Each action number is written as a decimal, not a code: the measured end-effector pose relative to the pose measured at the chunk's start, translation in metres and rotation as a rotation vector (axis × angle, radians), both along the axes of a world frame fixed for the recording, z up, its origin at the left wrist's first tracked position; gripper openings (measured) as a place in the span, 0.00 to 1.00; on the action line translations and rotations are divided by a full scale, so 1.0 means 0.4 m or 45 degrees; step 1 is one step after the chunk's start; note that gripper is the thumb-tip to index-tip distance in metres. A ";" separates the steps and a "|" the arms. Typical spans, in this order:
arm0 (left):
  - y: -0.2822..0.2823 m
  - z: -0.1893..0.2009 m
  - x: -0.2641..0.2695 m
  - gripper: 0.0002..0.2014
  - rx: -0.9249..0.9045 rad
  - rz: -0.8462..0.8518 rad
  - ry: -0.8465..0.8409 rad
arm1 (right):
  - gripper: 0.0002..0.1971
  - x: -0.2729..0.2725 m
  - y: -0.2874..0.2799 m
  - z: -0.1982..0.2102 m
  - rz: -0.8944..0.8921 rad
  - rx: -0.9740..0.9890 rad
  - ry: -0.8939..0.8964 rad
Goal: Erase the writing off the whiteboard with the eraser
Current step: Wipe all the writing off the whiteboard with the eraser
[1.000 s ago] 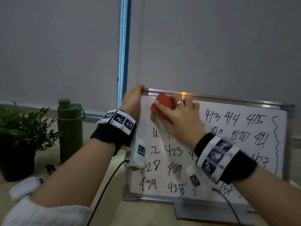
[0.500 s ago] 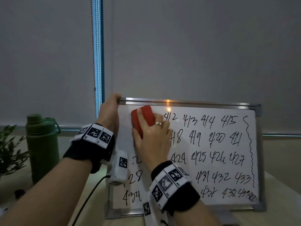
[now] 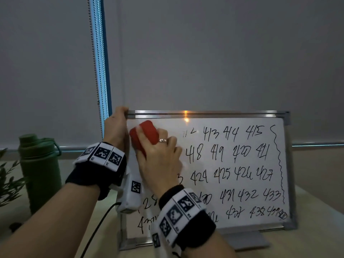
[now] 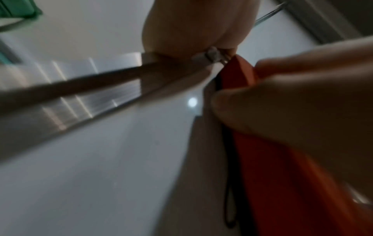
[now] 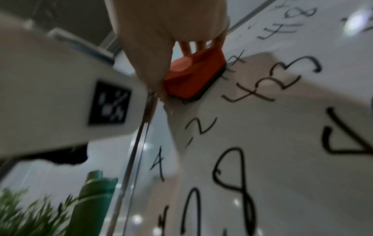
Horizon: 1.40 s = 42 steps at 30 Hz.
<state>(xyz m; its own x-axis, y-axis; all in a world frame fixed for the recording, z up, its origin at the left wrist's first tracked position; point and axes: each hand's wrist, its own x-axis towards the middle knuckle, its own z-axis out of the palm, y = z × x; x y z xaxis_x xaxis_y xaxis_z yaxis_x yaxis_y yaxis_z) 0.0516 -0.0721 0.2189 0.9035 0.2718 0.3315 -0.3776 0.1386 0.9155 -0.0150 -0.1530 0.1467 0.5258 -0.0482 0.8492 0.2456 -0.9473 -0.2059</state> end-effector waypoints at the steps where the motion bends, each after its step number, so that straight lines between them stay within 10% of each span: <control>1: 0.002 0.000 0.002 0.15 0.004 0.015 0.013 | 0.30 0.003 -0.018 -0.001 0.001 0.012 0.007; 6: 0.000 0.002 -0.010 0.13 -0.049 -0.005 0.037 | 0.30 0.016 -0.096 -0.002 -0.107 0.391 -0.039; 12: -0.002 0.005 -0.019 0.14 -0.065 -0.025 0.025 | 0.24 -0.006 -0.105 0.032 0.134 -0.398 -0.006; 24: -0.003 0.001 -0.024 0.11 -0.074 -0.067 0.053 | 0.27 0.005 -0.162 0.065 0.261 -0.992 0.031; 29: 0.002 -0.002 -0.020 0.12 -0.040 -0.065 0.074 | 0.25 0.029 -0.127 0.074 0.183 -0.578 -0.112; 35: -0.005 0.005 -0.032 0.13 -0.046 -0.014 0.061 | 0.22 0.008 -0.150 -0.037 0.354 -0.908 -0.012; 39: -0.005 0.005 -0.024 0.14 -0.022 0.025 0.038 | 0.26 0.017 -0.141 0.032 0.185 -0.290 -0.106; 42: -0.008 0.006 -0.024 0.15 -0.044 0.070 0.019 | 0.24 0.017 -0.136 -0.001 0.167 -0.347 -0.124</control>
